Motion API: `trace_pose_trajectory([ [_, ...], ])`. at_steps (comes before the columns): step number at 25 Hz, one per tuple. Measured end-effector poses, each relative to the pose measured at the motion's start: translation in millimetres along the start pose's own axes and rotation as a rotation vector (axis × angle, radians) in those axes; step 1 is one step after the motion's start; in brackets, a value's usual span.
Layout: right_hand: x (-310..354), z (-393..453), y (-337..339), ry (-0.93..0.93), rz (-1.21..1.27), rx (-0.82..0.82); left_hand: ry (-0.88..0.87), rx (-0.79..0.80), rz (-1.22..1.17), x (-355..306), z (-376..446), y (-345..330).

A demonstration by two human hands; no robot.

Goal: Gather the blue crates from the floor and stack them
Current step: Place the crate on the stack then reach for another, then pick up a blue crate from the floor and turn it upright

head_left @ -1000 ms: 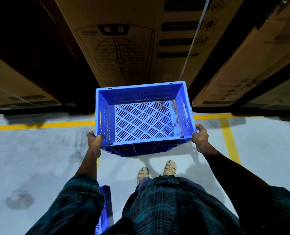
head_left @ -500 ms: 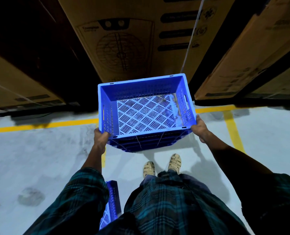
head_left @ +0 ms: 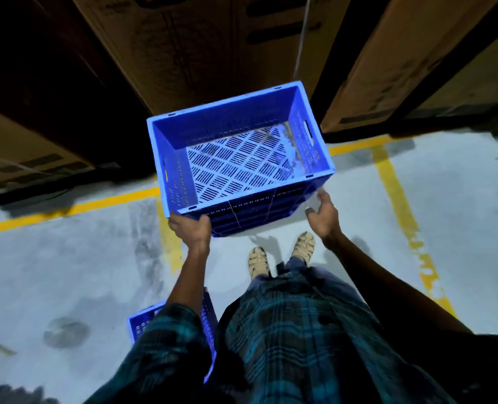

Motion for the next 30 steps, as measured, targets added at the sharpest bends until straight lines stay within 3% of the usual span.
trace_pose_trajectory([
  [3, -37.2, -36.3, 13.3, -0.027, 0.024, 0.033, -0.103, 0.179, 0.061, 2.0, -52.7, -15.2],
  [5, -58.6, -59.3, 40.6, -0.055, 0.036, 0.0, -0.253, 0.407, 0.131, 5.5, -90.4, -33.6],
  [8, -109.4, -91.1, 95.4, -0.157, 0.093, -0.143, -0.437, 0.795, 0.259, 8.7, -155.8, -58.5],
  [11, -168.4, -135.9, 149.4, -0.305, 0.214, -0.344, -0.562, 1.021, 0.305, 12.4, -226.0, -71.1],
  [16, -282.1, -258.6, 220.6, -0.584, 0.337, -0.671, -0.803, 1.26, 0.456, 67.4, -362.0, -82.0],
  [22, -384.4, -395.1, 259.3, -0.987, 0.572, -1.079, -1.026, 1.583, 0.689, 160.7, -525.7, -55.2],
  [25, -422.9, -440.1, 254.0, -1.163, 0.667, -1.183, -1.201, 1.765, 0.87, 208.8, -594.9, -52.6],
  [30, -479.2, -489.3, 246.0, -1.348, 0.869, -1.302, -1.43, 1.891, 1.092, 285.4, -676.9, -67.6],
])
Point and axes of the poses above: each hand's wrist, its own z-axis towards the middle knuckle, its own y-axis out of the back of the hand, x = y × z, the point moved 3 cm from there along z, towards the middle knuckle, and after that the axes turned 15 degrees about -x, right-handed, at the moved point
